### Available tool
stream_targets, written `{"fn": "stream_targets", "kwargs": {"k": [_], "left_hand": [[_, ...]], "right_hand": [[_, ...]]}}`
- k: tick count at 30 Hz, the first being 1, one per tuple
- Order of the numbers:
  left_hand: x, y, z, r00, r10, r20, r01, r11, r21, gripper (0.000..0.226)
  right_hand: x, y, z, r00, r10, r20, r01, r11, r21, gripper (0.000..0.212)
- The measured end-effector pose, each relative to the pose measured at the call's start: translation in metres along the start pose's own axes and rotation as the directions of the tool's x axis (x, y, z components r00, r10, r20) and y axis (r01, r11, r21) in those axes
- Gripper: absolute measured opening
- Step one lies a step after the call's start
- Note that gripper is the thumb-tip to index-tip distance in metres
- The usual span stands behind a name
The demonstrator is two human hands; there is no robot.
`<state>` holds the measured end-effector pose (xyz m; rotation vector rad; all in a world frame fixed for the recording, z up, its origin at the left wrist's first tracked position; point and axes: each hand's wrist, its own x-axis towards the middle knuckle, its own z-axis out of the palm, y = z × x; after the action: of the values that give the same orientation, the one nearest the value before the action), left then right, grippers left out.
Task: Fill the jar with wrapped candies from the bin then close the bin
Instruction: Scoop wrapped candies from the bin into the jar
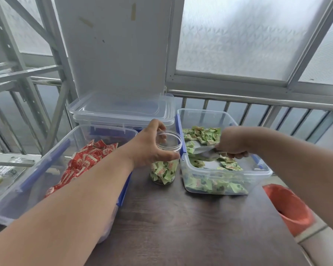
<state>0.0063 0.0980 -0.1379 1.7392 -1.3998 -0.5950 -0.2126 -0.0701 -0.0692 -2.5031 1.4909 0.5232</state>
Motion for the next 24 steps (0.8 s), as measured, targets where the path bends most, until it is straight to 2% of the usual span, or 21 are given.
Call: {"fn": "stream_targets", "kwargs": {"k": [6, 9, 13, 16, 18, 21, 24], "left_hand": [[0.000, 0.002, -0.001, 1.000, -0.005, 0.000, 0.005, 1.000, 0.010, 0.086], [-0.001, 0.001, 0.000, 1.000, -0.008, -0.007, 0.008, 1.000, -0.007, 0.083], [0.000, -0.001, 0.001, 1.000, -0.018, -0.007, 0.018, 0.999, -0.038, 0.082], [0.002, -0.002, 0.001, 1.000, -0.025, -0.007, 0.024, 0.998, -0.051, 0.083], [0.003, -0.002, 0.001, 1.000, -0.031, -0.001, 0.031, 0.998, -0.057, 0.083], [0.003, -0.001, 0.000, 0.999, -0.041, 0.000, 0.041, 0.998, -0.043, 0.082], [0.003, -0.001, 0.001, 0.999, -0.045, -0.012, 0.045, 0.999, -0.018, 0.079]], "right_hand": [[0.022, -0.029, 0.010, 0.985, 0.061, -0.160, -0.033, 0.984, 0.173, 0.034], [0.042, -0.033, 0.021, 0.985, 0.048, -0.167, -0.003, 0.966, 0.260, 0.009], [0.067, -0.038, 0.022, 0.967, 0.034, -0.252, 0.004, 0.989, 0.150, 0.020], [0.061, -0.049, -0.004, 0.977, -0.063, -0.206, 0.064, 0.998, -0.002, 0.034], [0.053, -0.055, -0.021, 0.976, -0.049, -0.214, 0.047, 0.999, -0.015, 0.040], [0.070, -0.050, -0.010, 0.977, -0.061, -0.206, 0.044, 0.995, -0.086, 0.034], [0.091, -0.042, 0.027, 0.990, -0.008, -0.143, 0.031, 0.987, 0.155, 0.030]]}}
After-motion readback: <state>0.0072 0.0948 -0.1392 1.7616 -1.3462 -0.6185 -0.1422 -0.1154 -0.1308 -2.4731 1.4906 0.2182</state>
